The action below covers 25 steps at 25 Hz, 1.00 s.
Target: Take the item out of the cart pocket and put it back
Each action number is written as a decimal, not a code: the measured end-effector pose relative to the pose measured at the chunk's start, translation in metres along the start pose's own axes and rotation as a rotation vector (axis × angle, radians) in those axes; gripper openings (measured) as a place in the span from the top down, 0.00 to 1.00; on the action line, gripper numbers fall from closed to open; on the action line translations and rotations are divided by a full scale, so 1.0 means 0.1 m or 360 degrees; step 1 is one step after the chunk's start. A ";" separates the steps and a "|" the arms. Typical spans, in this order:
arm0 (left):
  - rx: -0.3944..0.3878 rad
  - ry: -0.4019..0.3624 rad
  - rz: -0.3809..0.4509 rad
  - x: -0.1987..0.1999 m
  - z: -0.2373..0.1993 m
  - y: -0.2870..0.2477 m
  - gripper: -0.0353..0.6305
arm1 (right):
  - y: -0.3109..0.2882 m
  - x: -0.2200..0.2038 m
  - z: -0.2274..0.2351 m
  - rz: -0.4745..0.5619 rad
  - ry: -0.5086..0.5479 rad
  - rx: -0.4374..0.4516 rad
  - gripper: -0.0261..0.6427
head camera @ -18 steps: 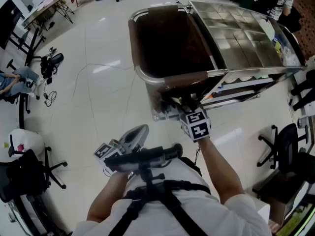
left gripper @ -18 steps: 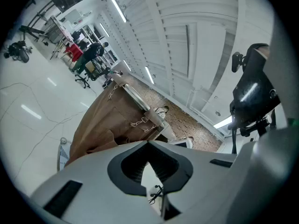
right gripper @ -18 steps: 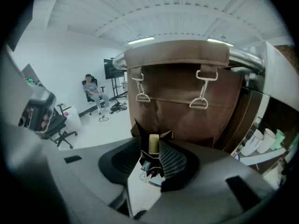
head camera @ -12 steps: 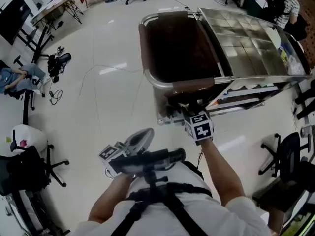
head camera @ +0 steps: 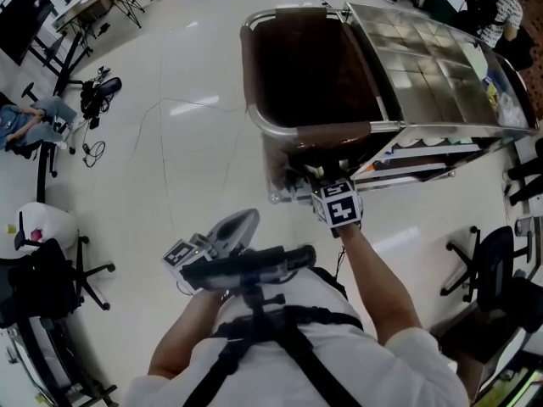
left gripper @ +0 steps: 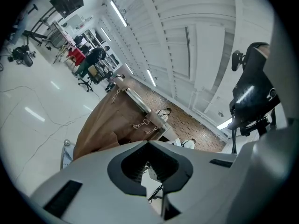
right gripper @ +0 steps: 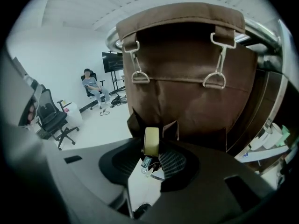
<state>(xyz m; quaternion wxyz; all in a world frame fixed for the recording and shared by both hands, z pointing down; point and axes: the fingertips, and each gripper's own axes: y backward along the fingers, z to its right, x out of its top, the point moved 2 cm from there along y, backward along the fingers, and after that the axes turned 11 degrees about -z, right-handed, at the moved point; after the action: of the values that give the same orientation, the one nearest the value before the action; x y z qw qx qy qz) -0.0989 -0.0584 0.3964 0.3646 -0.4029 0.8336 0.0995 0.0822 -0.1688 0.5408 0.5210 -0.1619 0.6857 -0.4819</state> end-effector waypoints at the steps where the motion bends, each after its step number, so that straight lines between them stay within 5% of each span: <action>1: 0.0003 0.0003 -0.0001 -0.01 0.00 0.00 0.96 | -0.01 -0.01 0.01 -0.0002 -0.0002 -0.0010 0.78; 25: 0.0022 0.0029 -0.0017 -0.07 -0.01 0.02 0.96 | -0.21 0.14 -0.12 0.0054 0.0170 -0.0088 0.83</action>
<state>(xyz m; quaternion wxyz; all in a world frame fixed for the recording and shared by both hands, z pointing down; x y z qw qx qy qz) -0.0981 -0.0533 0.4015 0.3603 -0.4056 0.8354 0.0881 0.0603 -0.1831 0.5508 0.4870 -0.1386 0.7282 -0.4619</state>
